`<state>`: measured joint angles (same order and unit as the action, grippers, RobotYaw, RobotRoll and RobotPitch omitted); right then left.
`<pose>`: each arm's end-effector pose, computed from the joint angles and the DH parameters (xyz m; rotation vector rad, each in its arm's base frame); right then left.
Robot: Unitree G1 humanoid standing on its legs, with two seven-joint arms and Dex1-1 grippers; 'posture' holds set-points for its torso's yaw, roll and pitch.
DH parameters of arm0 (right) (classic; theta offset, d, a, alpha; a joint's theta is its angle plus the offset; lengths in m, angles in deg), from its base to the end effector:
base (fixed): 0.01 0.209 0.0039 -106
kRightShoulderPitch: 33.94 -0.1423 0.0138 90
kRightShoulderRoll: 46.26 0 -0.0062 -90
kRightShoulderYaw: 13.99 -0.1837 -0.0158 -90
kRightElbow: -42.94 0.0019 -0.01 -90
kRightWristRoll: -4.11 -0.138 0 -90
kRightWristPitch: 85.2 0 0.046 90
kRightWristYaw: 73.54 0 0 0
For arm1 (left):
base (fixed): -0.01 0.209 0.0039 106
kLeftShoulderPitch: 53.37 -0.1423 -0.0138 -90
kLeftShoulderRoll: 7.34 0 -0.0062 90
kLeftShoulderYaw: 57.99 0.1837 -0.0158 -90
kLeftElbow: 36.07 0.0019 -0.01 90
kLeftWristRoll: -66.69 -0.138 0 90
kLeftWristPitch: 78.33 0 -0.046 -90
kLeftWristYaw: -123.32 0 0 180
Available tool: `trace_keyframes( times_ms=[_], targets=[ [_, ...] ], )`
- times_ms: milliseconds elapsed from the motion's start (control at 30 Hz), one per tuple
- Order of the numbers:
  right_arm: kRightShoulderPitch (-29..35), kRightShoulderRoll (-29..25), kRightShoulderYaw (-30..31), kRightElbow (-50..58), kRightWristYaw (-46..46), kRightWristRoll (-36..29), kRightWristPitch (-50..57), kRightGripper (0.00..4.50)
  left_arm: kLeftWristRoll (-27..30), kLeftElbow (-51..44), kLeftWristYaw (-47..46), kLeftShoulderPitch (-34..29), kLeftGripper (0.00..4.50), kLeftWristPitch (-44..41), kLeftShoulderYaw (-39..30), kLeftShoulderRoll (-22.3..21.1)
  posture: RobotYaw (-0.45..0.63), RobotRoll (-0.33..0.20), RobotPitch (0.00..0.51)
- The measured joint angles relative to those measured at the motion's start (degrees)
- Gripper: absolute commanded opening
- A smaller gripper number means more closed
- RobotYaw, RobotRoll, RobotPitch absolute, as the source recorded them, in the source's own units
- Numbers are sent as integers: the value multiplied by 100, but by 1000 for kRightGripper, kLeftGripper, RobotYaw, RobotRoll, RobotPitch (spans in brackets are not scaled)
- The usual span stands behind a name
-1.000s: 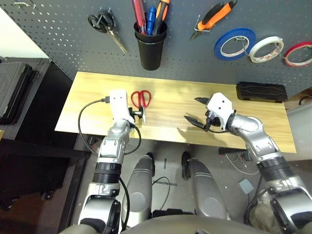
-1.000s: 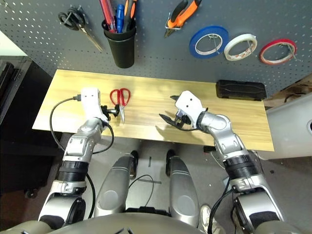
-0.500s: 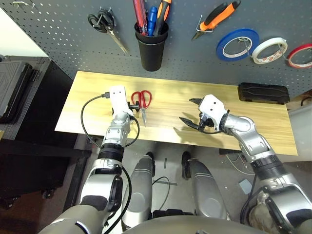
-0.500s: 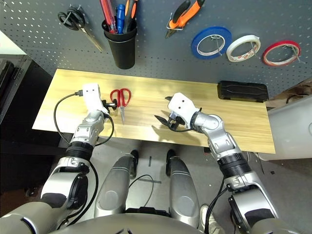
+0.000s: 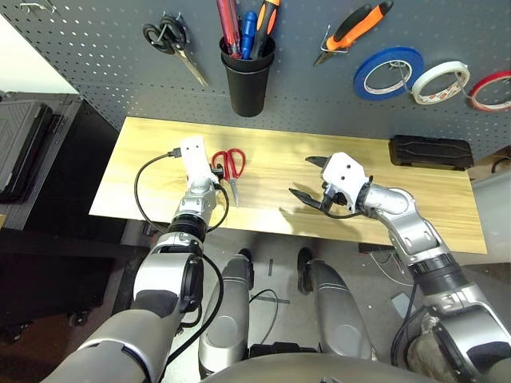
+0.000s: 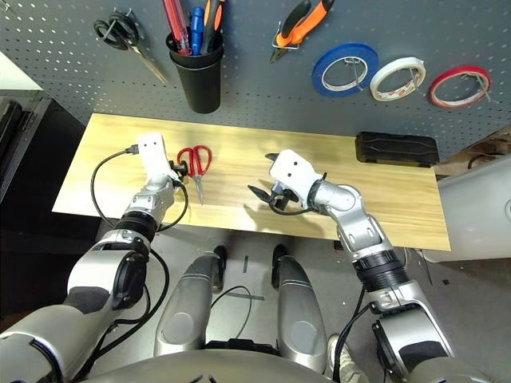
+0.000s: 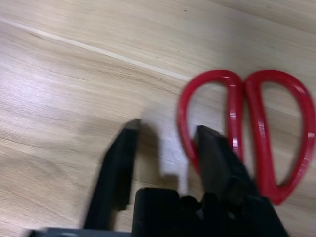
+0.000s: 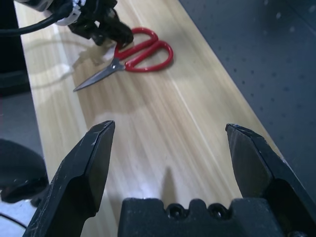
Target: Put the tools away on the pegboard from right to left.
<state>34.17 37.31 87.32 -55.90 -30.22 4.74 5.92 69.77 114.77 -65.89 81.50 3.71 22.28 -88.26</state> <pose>0.2715 -0.1730 0.1030 -0.5006 0.0042 0.9261 0.3248 0.1592 0.0512 0.0254 0.4291 0.1823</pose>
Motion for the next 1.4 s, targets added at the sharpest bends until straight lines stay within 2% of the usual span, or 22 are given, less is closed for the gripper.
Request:
trace_keyframes(
  times_ms=[100, 133, 267, 333, 533, 600, 900, 1100, 1400],
  targets=[
    [-12, -52, 0, -2, 98, -4, 0, 4500, 38, -30, 1, -34, 83, 45, -53, 6, 174, 0, 335],
    [-24, -58, 0, -3, 112, -4, 0, 4500, 60, -79, 3, -66, 38, 49, -72, 8, 177, 0, 332],
    [-107, -59, 0, -47, 190, -5, -20, 4500, 148, -414, 60, -293, 38, 49, -140, 30, 195, 0, 323],
    [-184, -53, -2, -114, 215, -15, -107, 4500, 193, -919, 160, -587, 38, 16, -146, 70, 206, 0, 317],
    [-353, -50, -45, -521, 283, -70, -454, 4500, 435, -3094, 432, -1602, 38, -389, -146, 182, 239, 0, 304],
    [-446, -49, -79, -699, 287, -88, -594, 4500, 624, -4137, 614, -2128, 38, -450, -148, 247, 246, 0, 305],
    [-912, -43, -306, -1460, 426, -351, -1082, 4500, 1350, -7037, 1107, -3393, 38, -861, -144, 345, 310, 0, 301],
    [-1100, -92, -639, -1777, 867, -857, -1491, 4500, 1673, -8210, 1121, -3388, 38, -1369, -154, 228, 337, 0, 292],
    [-1281, -396, -1292, -1665, 1784, -1948, -1521, 4500, 2005, -8750, 942, -2704, 38, -1946, -368, -56, 334, 0, 286]
  ],
)
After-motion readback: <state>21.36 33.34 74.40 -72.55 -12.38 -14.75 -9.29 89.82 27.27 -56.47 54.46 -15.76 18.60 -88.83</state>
